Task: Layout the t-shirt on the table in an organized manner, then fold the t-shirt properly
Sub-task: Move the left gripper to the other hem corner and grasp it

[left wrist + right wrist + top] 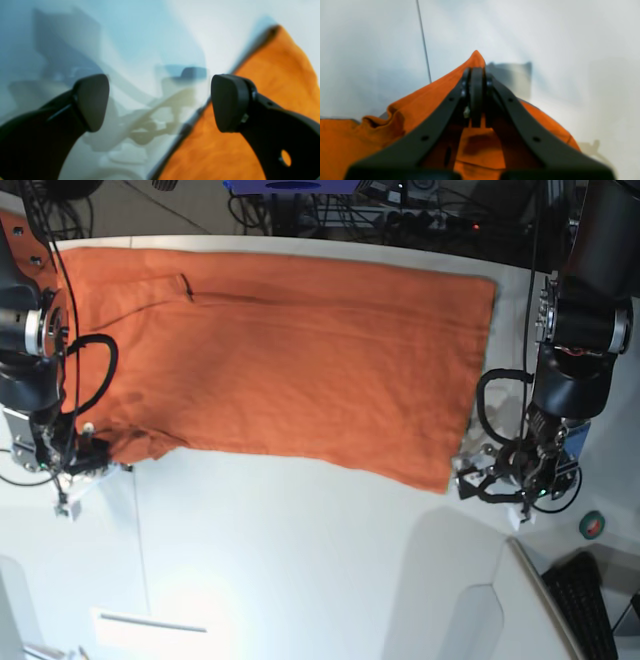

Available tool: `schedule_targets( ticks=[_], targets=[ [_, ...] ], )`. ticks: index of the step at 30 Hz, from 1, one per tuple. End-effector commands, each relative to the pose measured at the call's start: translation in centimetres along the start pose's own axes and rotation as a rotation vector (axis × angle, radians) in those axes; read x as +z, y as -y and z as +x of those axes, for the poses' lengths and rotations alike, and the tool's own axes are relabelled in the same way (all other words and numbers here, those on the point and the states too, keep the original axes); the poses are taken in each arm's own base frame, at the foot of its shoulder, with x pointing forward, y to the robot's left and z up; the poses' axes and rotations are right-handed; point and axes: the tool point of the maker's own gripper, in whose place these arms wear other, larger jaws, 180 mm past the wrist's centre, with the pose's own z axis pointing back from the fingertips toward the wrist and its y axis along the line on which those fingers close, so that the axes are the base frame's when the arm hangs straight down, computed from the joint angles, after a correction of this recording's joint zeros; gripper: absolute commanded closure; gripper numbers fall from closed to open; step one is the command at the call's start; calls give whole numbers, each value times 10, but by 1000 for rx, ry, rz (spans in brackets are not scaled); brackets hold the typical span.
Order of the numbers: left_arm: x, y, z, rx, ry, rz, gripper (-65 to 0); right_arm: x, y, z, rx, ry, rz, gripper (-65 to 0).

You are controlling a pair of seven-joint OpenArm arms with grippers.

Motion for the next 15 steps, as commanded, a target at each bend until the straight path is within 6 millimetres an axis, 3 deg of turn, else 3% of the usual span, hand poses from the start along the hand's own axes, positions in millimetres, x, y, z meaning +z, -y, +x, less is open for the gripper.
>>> schedule_targets(
  ticks=[1, 15],
  targets=[
    [8, 11, 26, -21, 50, -18, -614, 5, 3, 23, 2, 46, -5, 0],
    [-3, 53, 0, -67, 11, -77, -614, 4, 1, 22, 2, 45, -2, 0]
  ],
)
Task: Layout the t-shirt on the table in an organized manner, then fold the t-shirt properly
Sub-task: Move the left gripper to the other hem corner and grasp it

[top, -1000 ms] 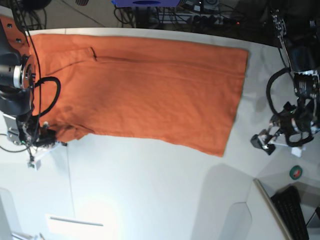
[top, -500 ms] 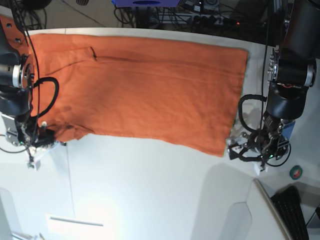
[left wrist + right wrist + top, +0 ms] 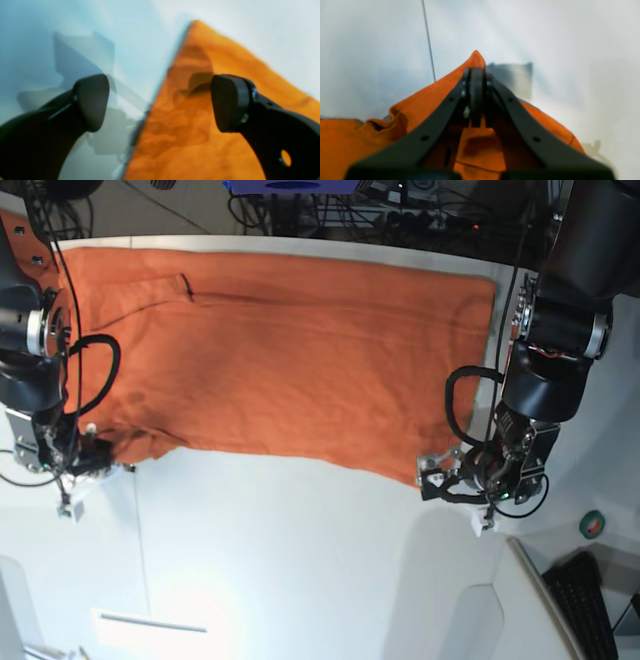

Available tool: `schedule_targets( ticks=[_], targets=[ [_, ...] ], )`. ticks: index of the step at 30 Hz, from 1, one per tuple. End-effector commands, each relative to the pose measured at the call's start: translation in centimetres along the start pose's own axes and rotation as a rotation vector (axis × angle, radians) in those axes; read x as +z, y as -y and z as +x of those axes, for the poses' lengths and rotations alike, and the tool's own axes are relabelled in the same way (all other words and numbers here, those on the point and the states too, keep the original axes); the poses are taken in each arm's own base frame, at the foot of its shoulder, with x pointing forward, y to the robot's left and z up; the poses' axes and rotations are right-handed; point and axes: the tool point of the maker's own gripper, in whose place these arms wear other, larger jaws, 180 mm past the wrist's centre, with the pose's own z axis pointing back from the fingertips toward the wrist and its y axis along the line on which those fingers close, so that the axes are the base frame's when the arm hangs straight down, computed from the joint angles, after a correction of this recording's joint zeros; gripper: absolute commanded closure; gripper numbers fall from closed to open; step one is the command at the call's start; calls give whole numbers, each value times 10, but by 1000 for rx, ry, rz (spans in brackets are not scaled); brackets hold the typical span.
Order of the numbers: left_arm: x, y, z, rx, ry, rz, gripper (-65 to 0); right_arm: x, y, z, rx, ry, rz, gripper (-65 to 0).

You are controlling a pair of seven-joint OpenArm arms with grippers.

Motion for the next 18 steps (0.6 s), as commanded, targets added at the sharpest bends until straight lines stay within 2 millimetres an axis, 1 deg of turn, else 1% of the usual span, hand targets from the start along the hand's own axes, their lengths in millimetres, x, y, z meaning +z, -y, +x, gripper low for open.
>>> schedule_targets(
  ticks=[1, 2, 3, 4, 6, 8, 10, 13, 16, 18],
  targets=[
    [4, 5, 10, 6, 11, -20, -614, 6, 6, 23, 2, 46, -11, 0],
    [2, 6, 4, 10, 1, -25, -609, 6, 6, 23, 2, 46, -11, 0],
    [1, 7, 0, 11, -4, -26, -589, 6, 6, 23, 2, 46, -11, 0],
    [0, 7, -3, 12, -8, -27, -556, 6, 7, 23, 2, 46, -12, 0],
    [-1, 6, -7, 12, -14, -26, -467, 6, 8, 23, 2, 46, -14, 0],
    [-4, 4, -15, 13, -28, -22, -377, 6, 8, 23, 2, 46, -14, 0],
    [-4, 2, -18, 13, -33, -19, -306, 6, 8, 23, 2, 46, -14, 0],
    [-4, 1, -19, 13, -39, -18, -181, 6, 8, 23, 2, 46, -14, 0],
    [-3, -2, -21, 14, -55, -13, 0, 6, 8, 23, 2, 46, -14, 0],
    [0, -5, -18, 9, -56, -11, 0, 6, 8, 23, 2, 46, -14, 0]
  ],
)
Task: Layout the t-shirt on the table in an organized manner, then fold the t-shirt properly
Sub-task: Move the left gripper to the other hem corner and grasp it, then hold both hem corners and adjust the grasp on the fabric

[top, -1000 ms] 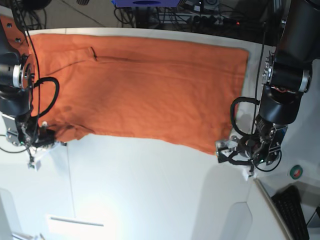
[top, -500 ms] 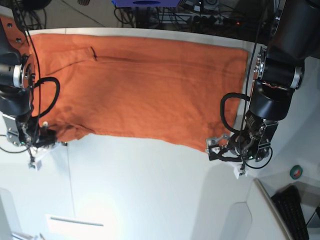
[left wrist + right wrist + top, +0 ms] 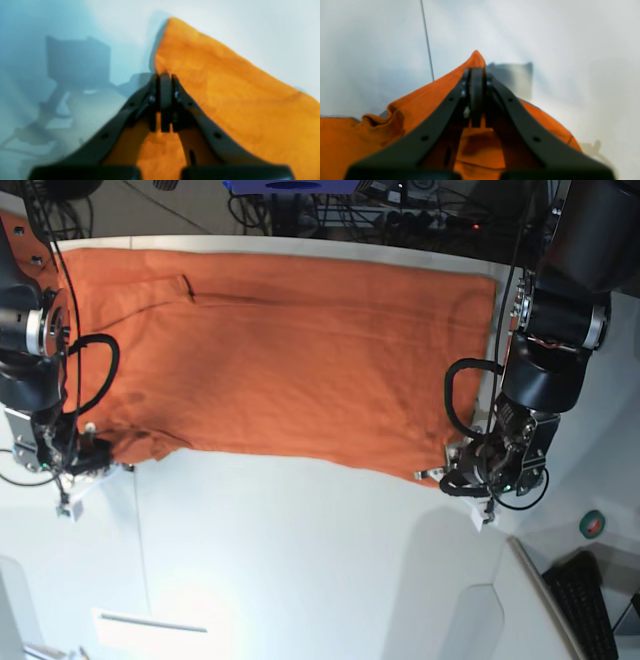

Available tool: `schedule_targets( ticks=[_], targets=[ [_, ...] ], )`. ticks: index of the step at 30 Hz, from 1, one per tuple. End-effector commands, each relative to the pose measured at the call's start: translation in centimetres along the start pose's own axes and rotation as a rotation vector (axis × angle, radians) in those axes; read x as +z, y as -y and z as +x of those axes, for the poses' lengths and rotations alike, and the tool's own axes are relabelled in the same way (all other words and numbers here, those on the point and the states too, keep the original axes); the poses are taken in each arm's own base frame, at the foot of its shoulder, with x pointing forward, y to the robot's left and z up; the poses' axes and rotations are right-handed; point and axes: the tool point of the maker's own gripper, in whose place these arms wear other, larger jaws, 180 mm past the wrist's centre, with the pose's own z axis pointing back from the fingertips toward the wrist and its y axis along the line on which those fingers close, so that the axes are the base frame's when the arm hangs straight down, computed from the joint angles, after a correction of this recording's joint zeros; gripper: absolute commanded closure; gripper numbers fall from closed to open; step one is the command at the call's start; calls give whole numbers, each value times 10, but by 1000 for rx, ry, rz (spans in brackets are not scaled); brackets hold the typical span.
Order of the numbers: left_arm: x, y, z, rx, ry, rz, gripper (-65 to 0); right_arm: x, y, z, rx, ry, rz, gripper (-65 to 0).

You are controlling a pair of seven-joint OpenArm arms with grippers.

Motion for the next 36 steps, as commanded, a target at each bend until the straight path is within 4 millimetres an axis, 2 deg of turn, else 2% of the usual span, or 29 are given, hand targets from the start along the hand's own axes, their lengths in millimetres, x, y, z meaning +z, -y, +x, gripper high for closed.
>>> schedule_targets(
  ticks=[1, 7, 10, 12, 16, 20, 25, 29, 30, 36],
  targets=[
    [3, 0, -3, -6, -39, -5, 0, 5, 5, 23, 2, 46, -9, 0],
    [21, -3, -3, 12, -71, -34, 0, 5, 5, 23, 2, 46, -9, 0],
    [38, -9, -7, 72, -91, -70, 0, 5, 4, 23, 3, 45, -7, 0],
    [51, -6, -5, 75, -81, -96, 0, 5, 4, 23, 3, 45, -7, 0],
    [69, -3, -18, 79, -98, -113, 0, 5, 3, 23, 3, 45, -6, 0],
    [72, -7, -35, 172, -120, -69, 0, 5, 2, 22, 3, 45, -4, 0],
    [67, -13, -54, 187, -152, -54, 0, 5, 2, 22, 3, 45, -4, 0],
    [67, -13, -56, 186, -153, -54, 0, 5, 2, 22, 3, 45, -4, 0],
    [67, -13, -56, 186, -153, -54, -31, 5, 2, 22, 3, 45, -4, 0],
    [68, -14, -55, 185, -149, -52, -397, 5, 2, 22, 3, 45, -4, 0]
  ],
)
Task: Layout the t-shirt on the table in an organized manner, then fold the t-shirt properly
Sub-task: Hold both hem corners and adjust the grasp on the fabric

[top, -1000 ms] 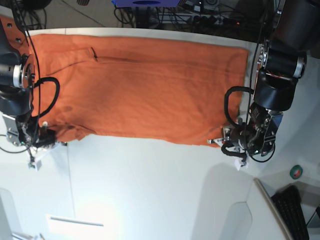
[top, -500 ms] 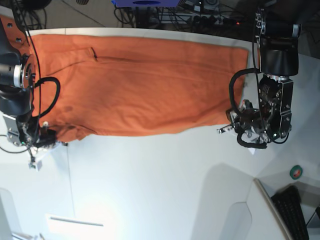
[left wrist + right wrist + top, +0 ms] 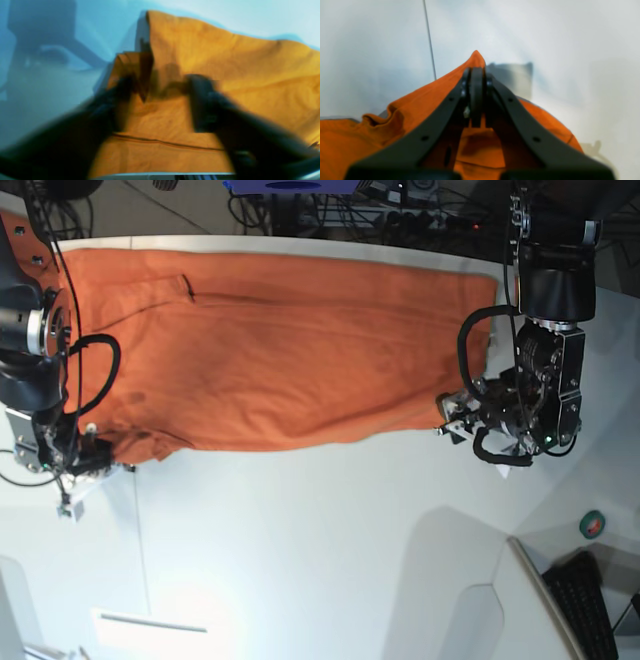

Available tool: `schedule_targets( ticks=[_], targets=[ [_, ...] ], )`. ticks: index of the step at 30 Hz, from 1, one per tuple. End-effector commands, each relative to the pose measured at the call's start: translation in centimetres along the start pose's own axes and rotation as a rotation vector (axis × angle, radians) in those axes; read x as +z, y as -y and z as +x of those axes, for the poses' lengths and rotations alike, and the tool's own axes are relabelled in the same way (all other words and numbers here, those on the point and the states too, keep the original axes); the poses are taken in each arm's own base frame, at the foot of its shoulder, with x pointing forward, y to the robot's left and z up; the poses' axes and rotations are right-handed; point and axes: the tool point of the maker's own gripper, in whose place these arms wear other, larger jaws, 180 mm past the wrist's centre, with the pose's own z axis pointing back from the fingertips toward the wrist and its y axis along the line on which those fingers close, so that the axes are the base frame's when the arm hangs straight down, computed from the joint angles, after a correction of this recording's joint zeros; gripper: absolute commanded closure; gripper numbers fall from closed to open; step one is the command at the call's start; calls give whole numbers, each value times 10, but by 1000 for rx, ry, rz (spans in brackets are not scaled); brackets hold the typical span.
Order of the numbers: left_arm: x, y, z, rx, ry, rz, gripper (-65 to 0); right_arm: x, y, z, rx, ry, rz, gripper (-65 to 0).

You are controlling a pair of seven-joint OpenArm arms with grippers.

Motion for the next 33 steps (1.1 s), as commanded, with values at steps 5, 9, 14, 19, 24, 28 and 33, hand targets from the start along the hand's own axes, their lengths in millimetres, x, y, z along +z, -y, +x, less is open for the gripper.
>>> schedule_targets(
  ticks=[5, 9, 14, 19, 24, 28, 33],
  targets=[
    [17, 6, 23, -16, 72, -17, -578, 5, 4, 22, 2, 44, -8, 0],
    [32, 17, 37, -44, 130, -38, -579, 5, 4, 22, 3, 43, -8, 0],
    [33, 0, 60, 73, 136, -42, -579, 5, 4, 22, 3, 43, -8, 0],
    [20, -7, 72, 141, 100, -33, -579, 5, 4, 22, 3, 43, -8, 0],
    [1, -3, 69, 75, 74, 22, -579, 5, 4, 22, 3, 43, -8, 0],
    [-17, -6, 60, -10, 51, 25, -578, 5, 5, 22, 3, 43, -9, 0],
    [-23, -8, 55, -33, 53, 21, -578, 6, 7, 23, 3, 44, -12, 0]
  ],
)
